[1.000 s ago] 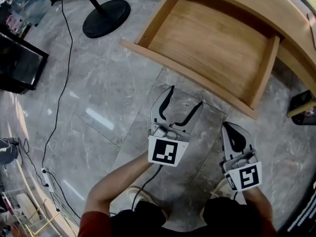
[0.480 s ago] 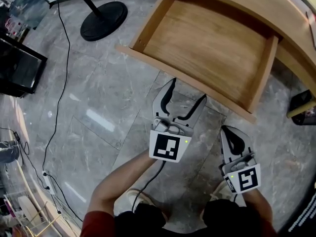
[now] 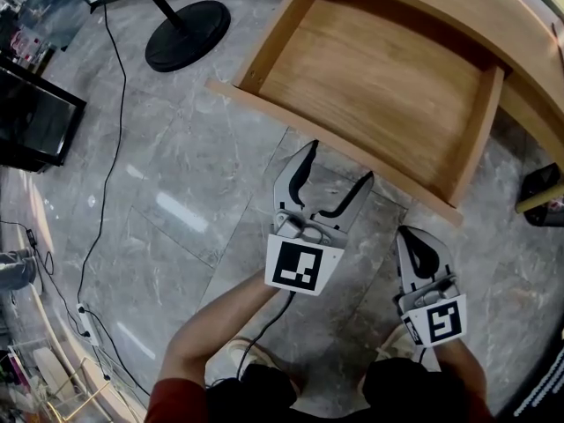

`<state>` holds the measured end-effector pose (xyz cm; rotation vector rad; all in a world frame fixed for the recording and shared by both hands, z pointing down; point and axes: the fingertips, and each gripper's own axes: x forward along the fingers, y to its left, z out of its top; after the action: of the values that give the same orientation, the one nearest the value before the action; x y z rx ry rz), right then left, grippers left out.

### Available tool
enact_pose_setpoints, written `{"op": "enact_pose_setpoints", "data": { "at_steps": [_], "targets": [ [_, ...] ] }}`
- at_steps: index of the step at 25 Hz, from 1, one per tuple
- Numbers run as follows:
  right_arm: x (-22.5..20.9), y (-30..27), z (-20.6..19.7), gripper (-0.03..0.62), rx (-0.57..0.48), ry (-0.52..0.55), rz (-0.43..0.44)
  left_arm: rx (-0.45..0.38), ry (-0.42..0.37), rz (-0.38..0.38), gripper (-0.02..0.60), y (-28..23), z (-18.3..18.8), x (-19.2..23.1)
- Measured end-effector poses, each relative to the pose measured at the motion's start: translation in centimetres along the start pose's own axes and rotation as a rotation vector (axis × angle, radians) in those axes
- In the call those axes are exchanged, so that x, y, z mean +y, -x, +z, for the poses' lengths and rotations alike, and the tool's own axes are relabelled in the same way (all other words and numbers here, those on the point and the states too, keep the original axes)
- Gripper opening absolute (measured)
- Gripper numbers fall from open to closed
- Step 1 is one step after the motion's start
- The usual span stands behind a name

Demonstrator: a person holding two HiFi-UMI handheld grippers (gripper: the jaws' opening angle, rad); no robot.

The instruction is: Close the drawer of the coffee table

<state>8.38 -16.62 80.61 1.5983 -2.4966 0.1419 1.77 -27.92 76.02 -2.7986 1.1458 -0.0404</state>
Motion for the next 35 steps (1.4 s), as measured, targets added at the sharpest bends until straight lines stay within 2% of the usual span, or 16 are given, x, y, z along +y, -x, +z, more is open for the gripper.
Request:
{"op": "enact_pose_setpoints", "data": {
  "at_steps": [6,16,22,27,35],
  "targets": [
    [-0.1,-0.2,-0.1,-0.003,0.001,0.006,-0.001,-0.009,0.078,0.021,0.339,-0.8,0.9,0.0],
    [-0.9,-0.4,-0.4,-0.003,0.003,-0.002,-0.011,0.035,0.072,0.027,0.339,-2.1,1.8,0.0],
    [-1.7,-0.2,-0.1,-0.003,-0.009,-0.013,-0.022,0.029,0.076,0.034,0.339,-4.6,3.1,0.4],
    [-3.3,0.1,0.2,-0.003,-0.018,-0.023,-0.053,0.055,0.101,0.039,0.339,-6.3,3.4,0.6],
    [-6.6,0.0,2.7,-0.003,-0.069,0.003,-0.123,0.052,0.095,0.049,0.339,-8.6,3.9,0.8]
  ]
}}
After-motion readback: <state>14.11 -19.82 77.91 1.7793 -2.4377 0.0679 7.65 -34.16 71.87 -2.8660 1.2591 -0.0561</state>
